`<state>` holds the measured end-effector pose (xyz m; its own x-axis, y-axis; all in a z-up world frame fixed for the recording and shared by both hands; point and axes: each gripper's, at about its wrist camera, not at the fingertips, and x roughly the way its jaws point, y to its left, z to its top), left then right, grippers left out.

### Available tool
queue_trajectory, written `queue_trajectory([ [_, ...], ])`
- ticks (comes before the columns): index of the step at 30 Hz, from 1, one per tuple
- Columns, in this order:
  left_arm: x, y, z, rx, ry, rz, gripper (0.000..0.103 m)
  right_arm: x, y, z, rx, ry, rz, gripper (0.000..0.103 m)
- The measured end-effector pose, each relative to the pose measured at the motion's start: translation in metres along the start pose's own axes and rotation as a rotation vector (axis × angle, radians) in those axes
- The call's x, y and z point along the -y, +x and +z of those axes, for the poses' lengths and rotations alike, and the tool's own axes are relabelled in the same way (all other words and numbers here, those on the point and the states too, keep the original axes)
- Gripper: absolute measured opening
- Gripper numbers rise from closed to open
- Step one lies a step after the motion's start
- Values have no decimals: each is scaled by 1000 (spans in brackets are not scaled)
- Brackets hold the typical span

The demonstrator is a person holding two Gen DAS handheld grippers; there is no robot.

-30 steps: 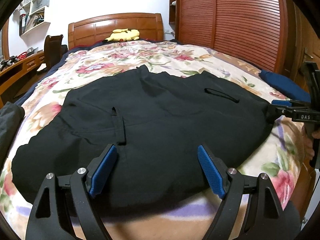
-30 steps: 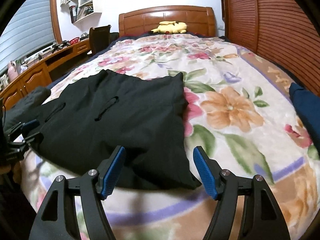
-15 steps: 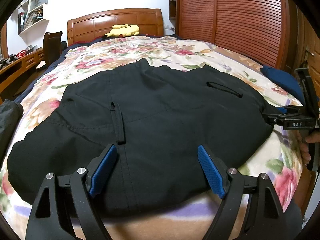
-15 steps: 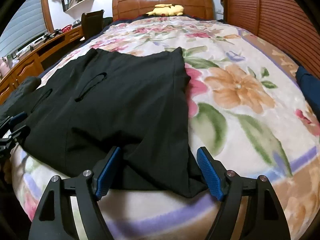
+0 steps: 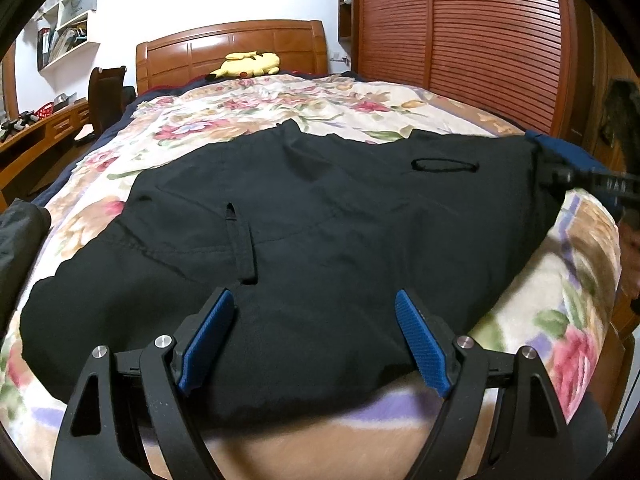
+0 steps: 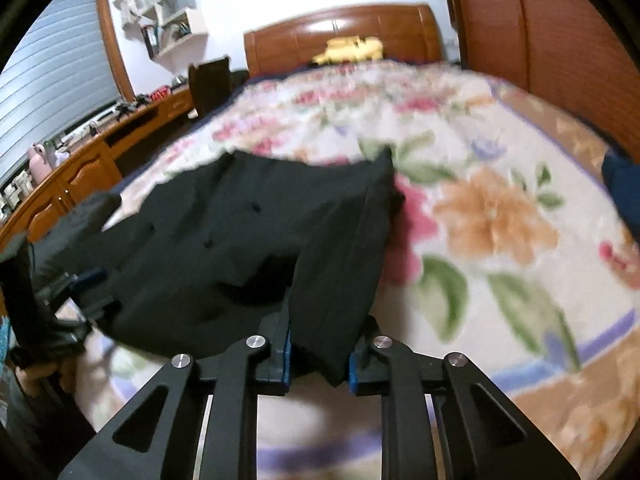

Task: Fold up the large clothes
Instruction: 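Close the right gripper on the coat side edge and lift it, then fold the held coat side over the bundle with the right gripper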

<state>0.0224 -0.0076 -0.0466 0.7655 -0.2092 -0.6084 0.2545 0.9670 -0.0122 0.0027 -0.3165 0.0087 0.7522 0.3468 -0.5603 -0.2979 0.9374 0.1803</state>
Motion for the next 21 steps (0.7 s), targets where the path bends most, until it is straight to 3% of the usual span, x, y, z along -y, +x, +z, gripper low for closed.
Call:
queue_trajectory([
  [7,-23,-31,-7,43,5,7,84,-42,-15,25,82,-119,-2,15],
  [21,-109,-91,-31,129,-126,80,84,-170,2,41,172,-381,126,14],
])
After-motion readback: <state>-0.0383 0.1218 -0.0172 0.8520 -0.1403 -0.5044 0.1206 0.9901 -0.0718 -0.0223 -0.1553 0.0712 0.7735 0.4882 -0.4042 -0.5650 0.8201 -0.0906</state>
